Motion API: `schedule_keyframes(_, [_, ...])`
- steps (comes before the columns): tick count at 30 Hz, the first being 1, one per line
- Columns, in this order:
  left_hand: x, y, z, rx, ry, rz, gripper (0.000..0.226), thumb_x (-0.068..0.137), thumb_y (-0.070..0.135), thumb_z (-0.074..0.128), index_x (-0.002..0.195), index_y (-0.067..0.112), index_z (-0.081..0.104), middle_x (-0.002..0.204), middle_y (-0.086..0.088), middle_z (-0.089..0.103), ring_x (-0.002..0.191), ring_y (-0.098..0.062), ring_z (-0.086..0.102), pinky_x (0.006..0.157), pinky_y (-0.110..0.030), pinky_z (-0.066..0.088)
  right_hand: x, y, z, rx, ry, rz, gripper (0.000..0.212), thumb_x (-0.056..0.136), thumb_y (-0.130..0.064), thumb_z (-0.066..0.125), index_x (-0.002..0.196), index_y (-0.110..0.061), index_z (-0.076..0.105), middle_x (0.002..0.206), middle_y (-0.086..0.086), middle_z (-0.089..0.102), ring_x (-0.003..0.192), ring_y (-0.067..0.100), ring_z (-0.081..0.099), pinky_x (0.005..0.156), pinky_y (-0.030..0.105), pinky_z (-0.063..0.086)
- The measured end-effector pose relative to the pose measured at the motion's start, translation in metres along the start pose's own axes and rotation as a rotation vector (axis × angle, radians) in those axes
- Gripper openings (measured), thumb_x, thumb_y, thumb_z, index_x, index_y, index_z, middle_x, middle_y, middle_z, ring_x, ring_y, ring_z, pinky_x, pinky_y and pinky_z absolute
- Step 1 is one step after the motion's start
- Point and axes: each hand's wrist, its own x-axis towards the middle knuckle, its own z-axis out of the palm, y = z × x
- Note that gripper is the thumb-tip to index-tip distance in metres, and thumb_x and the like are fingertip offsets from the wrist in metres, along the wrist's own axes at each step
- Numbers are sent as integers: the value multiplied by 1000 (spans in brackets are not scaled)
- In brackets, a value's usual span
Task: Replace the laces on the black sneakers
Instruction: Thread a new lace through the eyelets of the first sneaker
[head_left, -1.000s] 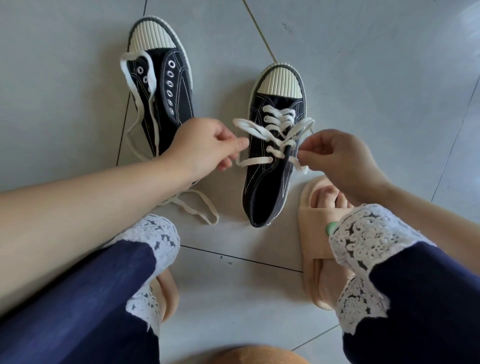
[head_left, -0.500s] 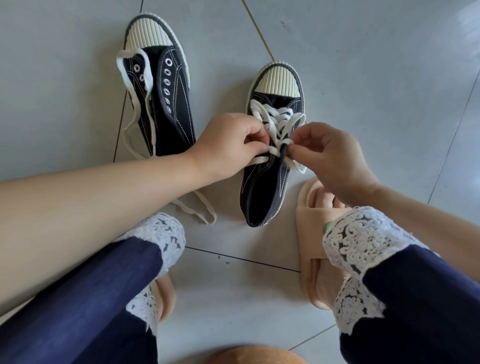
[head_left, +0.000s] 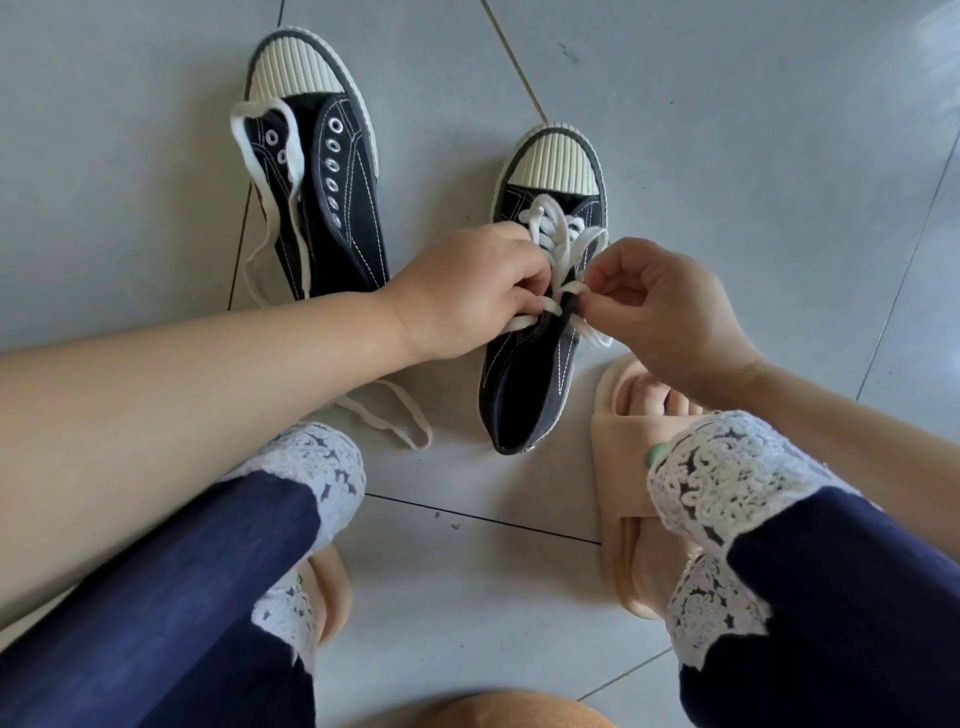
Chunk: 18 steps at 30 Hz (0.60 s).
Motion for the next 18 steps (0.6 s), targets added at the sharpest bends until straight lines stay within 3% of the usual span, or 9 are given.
schedule_keyframes(2, [-2, -2, -1, 54, -11, 20, 11, 85, 12, 59, 85, 1, 60, 85, -3, 49, 75, -22, 48, 67, -34, 40, 1, -1, -3, -135, 48, -26, 14, 73, -14, 68, 70, -22, 57, 71, -8, 65, 64, 0, 59, 60, 6, 40])
schedule_keyframes(5, [-14, -7, -7, 206, 17, 120, 5, 86, 4, 54, 84, -1, 55, 88, -15, 55, 64, -30, 50, 55, -35, 41, 0, -1, -9, -342, 98, -84, 11, 70, -12, 65, 72, -6, 56, 68, 7, 64, 66, 23, 60, 58, 21, 41])
schedule_keyframes(8, [-25, -12, -11, 226, 61, 161, 7, 84, 3, 52, 82, -3, 55, 77, -15, 56, 57, -31, 51, 52, -35, 43, -1, -2, -10, -421, 87, -131, 11, 69, -11, 61, 72, -5, 53, 64, 11, 60, 63, 27, 55, 57, 29, 41])
schedule_keyframes(11, [-23, -6, -6, -53, 140, 32, 9, 87, 7, 52, 83, -1, 53, 66, -1, 53, 58, -20, 53, 59, -32, 43, 1, 0, -10, -250, 52, -83, 9, 71, -14, 61, 71, -18, 54, 65, -4, 58, 62, 11, 53, 54, 12, 36])
schedule_keyframes(13, [-20, -3, 0, -194, 138, -64, 7, 86, 7, 57, 86, 1, 52, 68, 4, 56, 60, -12, 55, 61, -24, 44, 1, 1, -9, -38, 53, 41, 17, 75, -14, 64, 74, -29, 55, 69, -12, 60, 64, -2, 55, 63, 7, 42])
schedule_keyframes(16, [-17, -6, 8, -269, 69, -181, 23, 79, 10, 67, 98, 4, 55, 90, 4, 56, 75, -12, 55, 69, -17, 44, -5, 5, 1, 273, -27, 214, 15, 78, -13, 69, 81, -25, 61, 71, -10, 67, 69, 3, 62, 73, 19, 48])
schedule_keyframes(18, [-16, -7, 9, -269, 88, -218, 19, 80, 9, 66, 99, 6, 62, 90, 6, 56, 75, -10, 54, 70, -15, 43, -8, 5, 5, 381, -57, 272, 10, 79, -14, 69, 78, -20, 61, 68, -8, 67, 68, 5, 61, 76, 26, 48])
